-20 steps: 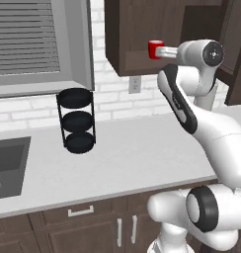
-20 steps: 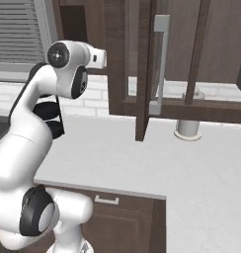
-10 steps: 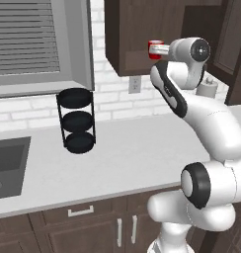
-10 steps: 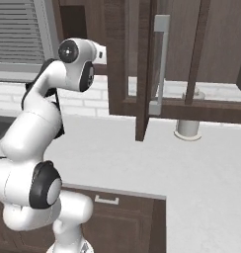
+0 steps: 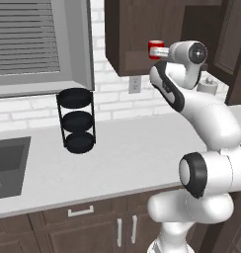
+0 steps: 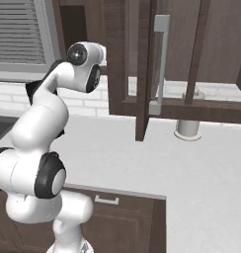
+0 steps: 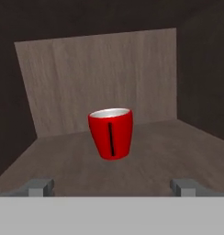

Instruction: Gather all objects into one cabinet and sort the glasses and bowls to opposite sides.

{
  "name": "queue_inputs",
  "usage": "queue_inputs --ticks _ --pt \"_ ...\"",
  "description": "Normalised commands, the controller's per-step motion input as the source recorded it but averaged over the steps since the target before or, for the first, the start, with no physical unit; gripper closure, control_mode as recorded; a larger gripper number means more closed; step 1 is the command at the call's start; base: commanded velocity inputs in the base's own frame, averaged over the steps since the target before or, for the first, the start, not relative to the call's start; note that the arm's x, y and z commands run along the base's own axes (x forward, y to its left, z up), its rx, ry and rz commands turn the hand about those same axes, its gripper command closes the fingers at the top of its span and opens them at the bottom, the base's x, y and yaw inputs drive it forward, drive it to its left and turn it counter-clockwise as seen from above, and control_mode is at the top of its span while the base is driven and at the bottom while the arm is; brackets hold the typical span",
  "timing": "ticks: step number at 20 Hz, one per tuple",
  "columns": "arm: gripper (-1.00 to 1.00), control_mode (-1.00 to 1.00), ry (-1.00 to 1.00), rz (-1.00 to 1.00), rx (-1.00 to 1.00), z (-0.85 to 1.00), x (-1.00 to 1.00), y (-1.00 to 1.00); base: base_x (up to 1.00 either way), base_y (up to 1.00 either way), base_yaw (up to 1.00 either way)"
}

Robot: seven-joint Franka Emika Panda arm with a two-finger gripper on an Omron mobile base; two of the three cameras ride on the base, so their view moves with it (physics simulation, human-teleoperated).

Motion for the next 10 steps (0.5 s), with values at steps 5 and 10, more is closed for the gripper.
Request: queue_inputs --ticks 5,10 --pt "-1.0 -1.0 0.0 0.0 0.0 0.0 0.25 -0.06 0.0 0.0 0.0" --pt "-1.0 -1.0 0.0 0.0 0.0 0.0 0.35 0.0 0.0 0.0 0.0"
